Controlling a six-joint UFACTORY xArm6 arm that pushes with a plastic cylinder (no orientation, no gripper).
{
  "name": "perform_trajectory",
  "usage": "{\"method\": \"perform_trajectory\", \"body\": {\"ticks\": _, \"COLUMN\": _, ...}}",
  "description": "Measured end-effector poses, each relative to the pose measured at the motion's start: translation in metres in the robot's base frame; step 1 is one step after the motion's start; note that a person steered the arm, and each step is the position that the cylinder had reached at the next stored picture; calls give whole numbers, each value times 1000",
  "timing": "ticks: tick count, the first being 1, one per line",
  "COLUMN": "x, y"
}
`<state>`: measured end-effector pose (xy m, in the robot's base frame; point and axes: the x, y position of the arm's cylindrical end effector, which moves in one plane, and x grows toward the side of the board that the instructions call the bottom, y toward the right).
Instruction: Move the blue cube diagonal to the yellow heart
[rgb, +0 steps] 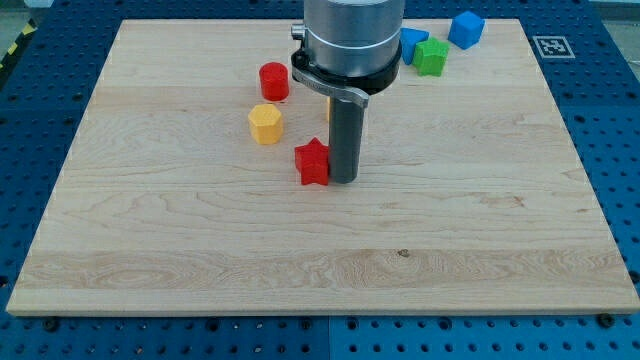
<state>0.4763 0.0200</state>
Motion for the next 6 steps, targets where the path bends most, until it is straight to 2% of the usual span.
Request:
{"method": "perform_trajectory", "body": {"ticks": 1, "x": 2, "y": 18}}
{"method": "perform_trajectory", "body": {"ticks": 2, "x": 0, "y": 104}}
{"method": "perform_trajectory", "body": {"ticks": 3, "x": -25, "y": 170}}
{"method": "perform_trajectory", "body": {"ticks": 4, "x": -63, "y": 213}}
{"method": "perform_trajectory", "body": {"ticks": 6, "x": -168, "y": 250}}
